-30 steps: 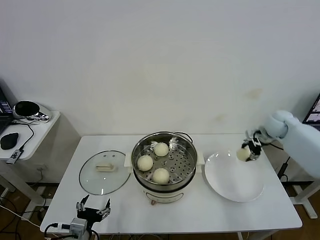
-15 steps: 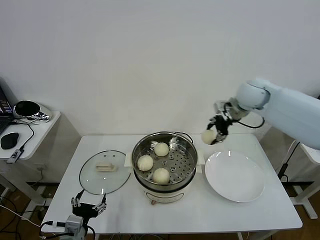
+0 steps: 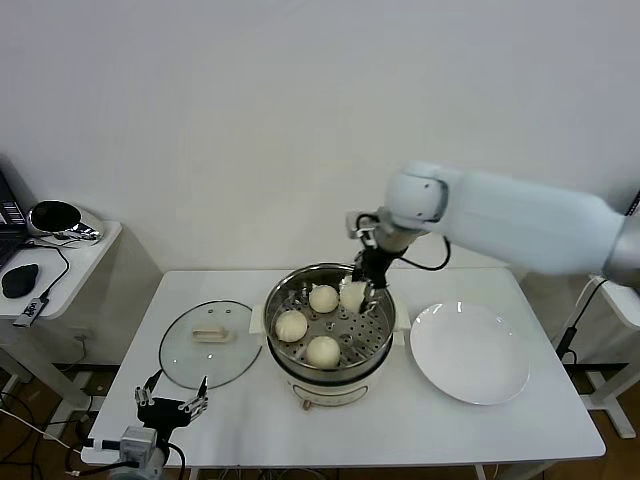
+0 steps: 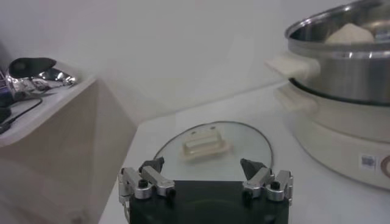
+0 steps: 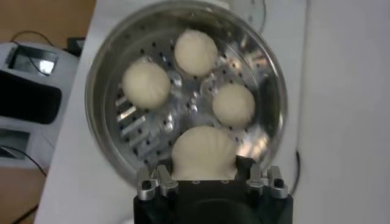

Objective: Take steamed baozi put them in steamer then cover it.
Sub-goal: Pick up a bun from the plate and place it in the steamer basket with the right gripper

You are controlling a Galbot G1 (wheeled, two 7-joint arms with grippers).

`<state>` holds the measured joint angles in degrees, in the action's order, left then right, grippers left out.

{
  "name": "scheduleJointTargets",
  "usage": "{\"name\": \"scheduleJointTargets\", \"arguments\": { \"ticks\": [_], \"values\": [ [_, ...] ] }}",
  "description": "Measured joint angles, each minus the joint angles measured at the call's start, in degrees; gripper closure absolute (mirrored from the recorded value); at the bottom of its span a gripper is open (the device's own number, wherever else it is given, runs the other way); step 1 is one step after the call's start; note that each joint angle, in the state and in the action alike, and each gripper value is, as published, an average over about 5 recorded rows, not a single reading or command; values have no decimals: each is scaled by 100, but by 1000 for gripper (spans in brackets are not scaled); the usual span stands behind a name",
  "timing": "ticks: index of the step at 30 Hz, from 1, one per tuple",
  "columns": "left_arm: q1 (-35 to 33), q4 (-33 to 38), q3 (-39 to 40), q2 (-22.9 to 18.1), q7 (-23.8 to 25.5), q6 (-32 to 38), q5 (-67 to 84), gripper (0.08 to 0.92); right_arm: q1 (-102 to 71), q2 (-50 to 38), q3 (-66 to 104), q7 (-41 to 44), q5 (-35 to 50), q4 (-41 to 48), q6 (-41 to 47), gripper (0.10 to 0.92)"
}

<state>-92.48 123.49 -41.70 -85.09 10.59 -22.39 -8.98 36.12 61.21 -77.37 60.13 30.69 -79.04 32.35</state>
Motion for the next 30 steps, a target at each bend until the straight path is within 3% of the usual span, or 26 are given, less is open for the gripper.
{"name": "scheduleJointTargets", "arguments": {
  "ticks": [21,30],
  "values": [
    [-16,-3,38,-14,-1,-2,57,177,-660,453,-110,-143,-459,685,268,392],
    [-13,-13,39,-21,-1,-3,49,177,-614,340,-51,-139,-467,670,281,213]
  ]
}}
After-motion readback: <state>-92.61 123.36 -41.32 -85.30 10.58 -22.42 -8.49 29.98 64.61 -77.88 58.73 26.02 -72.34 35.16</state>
